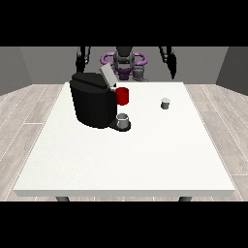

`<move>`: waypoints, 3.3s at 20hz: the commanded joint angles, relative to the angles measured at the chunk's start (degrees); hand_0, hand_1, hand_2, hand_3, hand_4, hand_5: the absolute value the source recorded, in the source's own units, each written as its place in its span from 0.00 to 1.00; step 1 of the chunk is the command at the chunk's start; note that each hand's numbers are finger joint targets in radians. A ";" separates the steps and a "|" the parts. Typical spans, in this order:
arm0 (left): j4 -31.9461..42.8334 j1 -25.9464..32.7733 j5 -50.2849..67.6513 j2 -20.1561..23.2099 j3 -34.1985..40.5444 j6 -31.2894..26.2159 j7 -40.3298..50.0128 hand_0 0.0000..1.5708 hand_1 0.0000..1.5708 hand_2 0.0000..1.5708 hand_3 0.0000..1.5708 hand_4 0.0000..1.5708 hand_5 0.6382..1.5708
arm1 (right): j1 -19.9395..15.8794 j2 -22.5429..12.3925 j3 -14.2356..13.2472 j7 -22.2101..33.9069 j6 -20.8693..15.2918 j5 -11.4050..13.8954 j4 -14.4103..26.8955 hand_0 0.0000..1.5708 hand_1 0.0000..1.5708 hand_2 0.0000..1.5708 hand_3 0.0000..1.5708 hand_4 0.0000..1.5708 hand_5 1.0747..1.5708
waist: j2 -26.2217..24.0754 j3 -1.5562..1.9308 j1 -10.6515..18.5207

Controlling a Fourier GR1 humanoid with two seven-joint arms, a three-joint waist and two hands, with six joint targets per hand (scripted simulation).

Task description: Insert the coffee pod into the coffee machine and close the lid

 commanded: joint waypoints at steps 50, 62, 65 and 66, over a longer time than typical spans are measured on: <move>48.16 -31.50 -44.66 22.17 -6.94 -0.81 -13.56 0.48 0.48 0.59 0.49 0.22 1.00 | -15.22 3.12 2.10 0.64 -4.87 7.71 6.69 0.00 0.00 0.00 0.00 0.00 1.00 | 14.03 0.03 -12.47; 50.67 -34.92 -45.52 19.30 -4.99 -3.01 -21.75 0.81 0.81 0.83 0.79 0.32 1.00 | -13.32 3.95 -1.30 -4.13 -6.84 5.81 15.81 0.00 0.00 0.00 0.00 0.00 1.00 | 9.92 0.05 -8.59; 48.52 -36.06 -42.43 17.22 -3.76 -6.39 -21.84 0.91 0.91 0.91 0.86 0.31 1.00 | -12.90 2.14 -2.00 -2.76 -8.51 8.20 18.21 0.00 0.00 0.00 0.00 0.00 1.00 | 7.24 0.05 -7.17; 49.12 -36.64 -41.32 17.37 -3.18 -8.36 -23.34 0.92 0.92 0.91 0.87 0.33 1.00 | -11.98 3.73 -0.25 -3.33 -10.41 10.10 18.12 0.00 0.00 0.00 0.00 0.00 1.00 | 7.40 0.04 -7.44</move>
